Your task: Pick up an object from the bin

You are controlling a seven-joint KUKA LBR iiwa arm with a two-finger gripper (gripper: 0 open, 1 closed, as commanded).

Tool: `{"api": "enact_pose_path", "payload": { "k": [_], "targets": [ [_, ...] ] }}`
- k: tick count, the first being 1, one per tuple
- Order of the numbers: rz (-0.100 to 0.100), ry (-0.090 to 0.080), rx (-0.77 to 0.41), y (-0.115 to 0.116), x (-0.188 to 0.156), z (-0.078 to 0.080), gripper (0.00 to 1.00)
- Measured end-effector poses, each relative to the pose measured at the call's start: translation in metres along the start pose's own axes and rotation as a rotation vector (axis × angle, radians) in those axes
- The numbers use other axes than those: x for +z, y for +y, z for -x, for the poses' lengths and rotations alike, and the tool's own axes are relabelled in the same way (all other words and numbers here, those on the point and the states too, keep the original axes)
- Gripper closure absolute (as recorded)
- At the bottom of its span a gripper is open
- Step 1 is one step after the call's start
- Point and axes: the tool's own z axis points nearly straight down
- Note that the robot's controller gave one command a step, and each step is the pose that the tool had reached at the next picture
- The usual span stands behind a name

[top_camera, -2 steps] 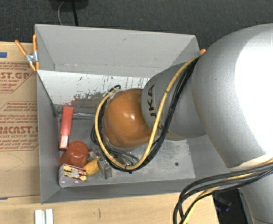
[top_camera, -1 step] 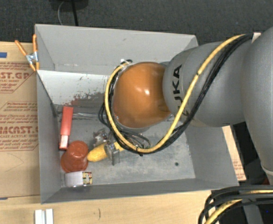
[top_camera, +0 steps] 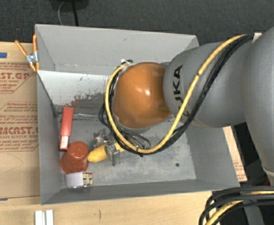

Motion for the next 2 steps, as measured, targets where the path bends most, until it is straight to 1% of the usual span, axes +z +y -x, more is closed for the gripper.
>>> {"api": "enact_pose_path", "payload": {
  "k": [1, 2],
  "targets": [
    [0.001, 0.008, 0.000, 0.003, -0.039, -0.002, 1.00],
    [0.000, -0.005, 0.022, -0.010, -0.155, 0.030, 1.00]
  ]
}}
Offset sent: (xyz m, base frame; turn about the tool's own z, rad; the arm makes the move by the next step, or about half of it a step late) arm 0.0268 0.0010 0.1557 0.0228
